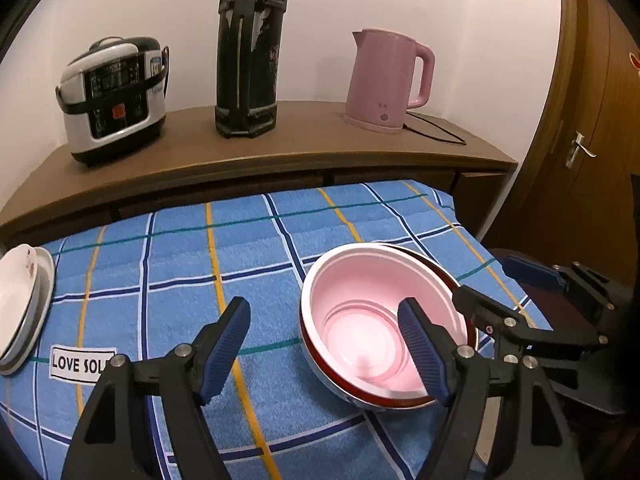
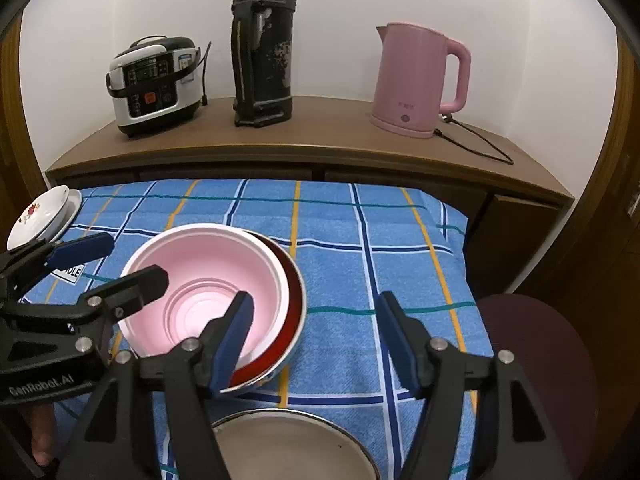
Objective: Organize plates and bowls
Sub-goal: 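Open both grippers and release the pink bowl, then move both grippers toward the rim of the white enamel bowl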
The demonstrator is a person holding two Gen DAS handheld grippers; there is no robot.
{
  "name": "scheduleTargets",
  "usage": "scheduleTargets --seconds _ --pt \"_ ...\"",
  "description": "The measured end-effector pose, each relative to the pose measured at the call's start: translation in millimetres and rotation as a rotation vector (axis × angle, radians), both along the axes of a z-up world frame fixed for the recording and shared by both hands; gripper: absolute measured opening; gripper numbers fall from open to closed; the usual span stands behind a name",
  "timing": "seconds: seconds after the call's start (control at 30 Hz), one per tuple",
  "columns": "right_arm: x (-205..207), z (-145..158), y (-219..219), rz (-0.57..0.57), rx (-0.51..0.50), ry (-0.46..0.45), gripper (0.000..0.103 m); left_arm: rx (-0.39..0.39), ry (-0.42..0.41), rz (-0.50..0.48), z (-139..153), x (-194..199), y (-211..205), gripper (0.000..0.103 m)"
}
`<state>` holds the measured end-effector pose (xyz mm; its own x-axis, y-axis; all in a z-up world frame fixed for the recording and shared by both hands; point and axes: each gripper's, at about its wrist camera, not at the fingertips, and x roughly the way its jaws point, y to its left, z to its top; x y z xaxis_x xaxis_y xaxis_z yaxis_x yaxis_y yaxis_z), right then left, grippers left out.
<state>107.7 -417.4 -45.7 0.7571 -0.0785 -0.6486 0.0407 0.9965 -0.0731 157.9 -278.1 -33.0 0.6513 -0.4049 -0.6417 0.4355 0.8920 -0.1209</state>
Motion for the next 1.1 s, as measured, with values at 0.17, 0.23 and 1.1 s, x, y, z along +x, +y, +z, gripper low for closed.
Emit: scheduleTargets --seconds 0.17,0.23,1.1 --pt "-4 2 2 0.002 -0.005 -0.005 0.065 0.003 -0.007 -0.003 3 -3 1 0.078" --pt "-7 4 2 0.005 -0.007 -0.01 0.065 0.002 -0.008 -0.004 5 -5 2 0.078" --pt "-94 -17 -47 -0.025 0.046 0.076 0.041 0.013 0.057 -0.163 -12 -84 -26 0.078"
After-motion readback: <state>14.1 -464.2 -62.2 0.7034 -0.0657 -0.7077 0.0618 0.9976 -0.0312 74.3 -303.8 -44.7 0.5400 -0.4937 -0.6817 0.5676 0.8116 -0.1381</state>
